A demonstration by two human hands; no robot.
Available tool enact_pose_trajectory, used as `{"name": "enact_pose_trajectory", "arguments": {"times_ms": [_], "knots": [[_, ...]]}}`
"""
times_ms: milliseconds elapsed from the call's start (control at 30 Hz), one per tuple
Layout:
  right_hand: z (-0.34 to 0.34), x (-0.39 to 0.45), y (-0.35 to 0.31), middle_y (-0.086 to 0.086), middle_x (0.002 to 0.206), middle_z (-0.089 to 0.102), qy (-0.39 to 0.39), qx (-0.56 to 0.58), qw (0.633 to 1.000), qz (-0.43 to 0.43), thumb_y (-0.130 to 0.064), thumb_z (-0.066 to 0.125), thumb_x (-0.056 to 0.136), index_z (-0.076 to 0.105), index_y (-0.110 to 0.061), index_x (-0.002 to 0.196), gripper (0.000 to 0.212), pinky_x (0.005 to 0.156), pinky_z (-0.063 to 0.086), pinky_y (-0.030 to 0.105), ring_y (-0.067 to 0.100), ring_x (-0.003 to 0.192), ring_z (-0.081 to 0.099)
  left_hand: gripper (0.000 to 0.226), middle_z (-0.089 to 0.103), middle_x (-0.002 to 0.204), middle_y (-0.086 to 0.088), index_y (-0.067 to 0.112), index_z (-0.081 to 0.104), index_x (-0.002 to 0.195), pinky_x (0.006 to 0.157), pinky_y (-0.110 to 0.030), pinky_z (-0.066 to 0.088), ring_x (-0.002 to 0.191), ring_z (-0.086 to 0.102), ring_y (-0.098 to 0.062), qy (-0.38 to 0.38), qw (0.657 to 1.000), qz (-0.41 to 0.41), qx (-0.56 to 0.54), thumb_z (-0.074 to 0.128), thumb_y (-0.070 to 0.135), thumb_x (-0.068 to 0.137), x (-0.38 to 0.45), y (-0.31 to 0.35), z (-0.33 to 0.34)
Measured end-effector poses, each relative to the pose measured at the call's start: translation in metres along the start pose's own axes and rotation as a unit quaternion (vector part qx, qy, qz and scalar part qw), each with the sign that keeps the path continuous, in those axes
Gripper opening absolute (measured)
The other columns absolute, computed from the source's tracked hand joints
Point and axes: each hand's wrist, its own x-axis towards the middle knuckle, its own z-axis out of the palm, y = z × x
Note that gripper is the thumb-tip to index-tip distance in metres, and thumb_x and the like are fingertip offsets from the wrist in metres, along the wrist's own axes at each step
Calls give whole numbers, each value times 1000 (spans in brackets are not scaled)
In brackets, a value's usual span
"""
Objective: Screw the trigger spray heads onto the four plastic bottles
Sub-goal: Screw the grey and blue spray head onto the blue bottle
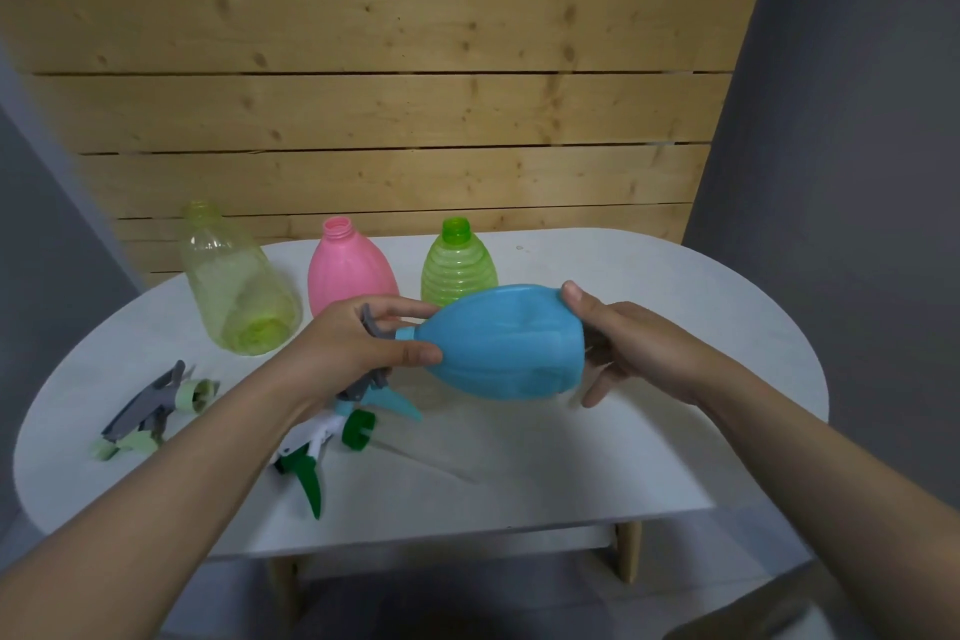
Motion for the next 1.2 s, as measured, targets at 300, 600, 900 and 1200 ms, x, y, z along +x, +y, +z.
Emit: {"name": "enact_pose_trajectory", "arguments": {"times_ms": [300, 600, 900, 1200], "knots": [[-5, 0, 1, 9, 103, 72, -20, 45, 998, -40, -30, 70, 78, 49, -25, 128, 54, 55, 54, 27, 30, 88, 71, 53, 72, 69, 8, 32, 72, 95, 49, -24, 45, 50, 56, -12, 10, 1000, -16, -9, 83, 34, 43, -1, 2, -1], [-3, 2, 3, 5, 123, 66, -51, 113, 991, -39, -44, 56, 80, 54, -18, 129, 55, 79, 57, 31, 20, 106, 66, 57, 65, 66, -3, 31, 74, 92, 54, -30, 42, 50, 52, -14, 22, 999, -23, -14, 84, 39, 36, 0, 2, -1], [-2, 1, 1, 19, 95, 73, -23, 27, 999, -11, -69, 46, 72, 62, -18, 115, 70, 62, 58, 31, 32, 82, 71, 55, 64, 69, -11, 39, 72, 90, 46, -26, 39, 48, 52, -12, 6, 1000, -8, 8, 82, 45, 35, -5, 6, 0], [-4, 1, 2, 10, 114, 67, -20, 77, 996, -28, -40, 68, 70, 52, -18, 126, 62, 67, 59, 32, 25, 93, 70, 54, 65, 87, -30, 28, 74, 86, 58, -32, 46, 58, 56, -19, 24, 1000, -2, -10, 84, 42, 35, -1, 5, 2]]}}
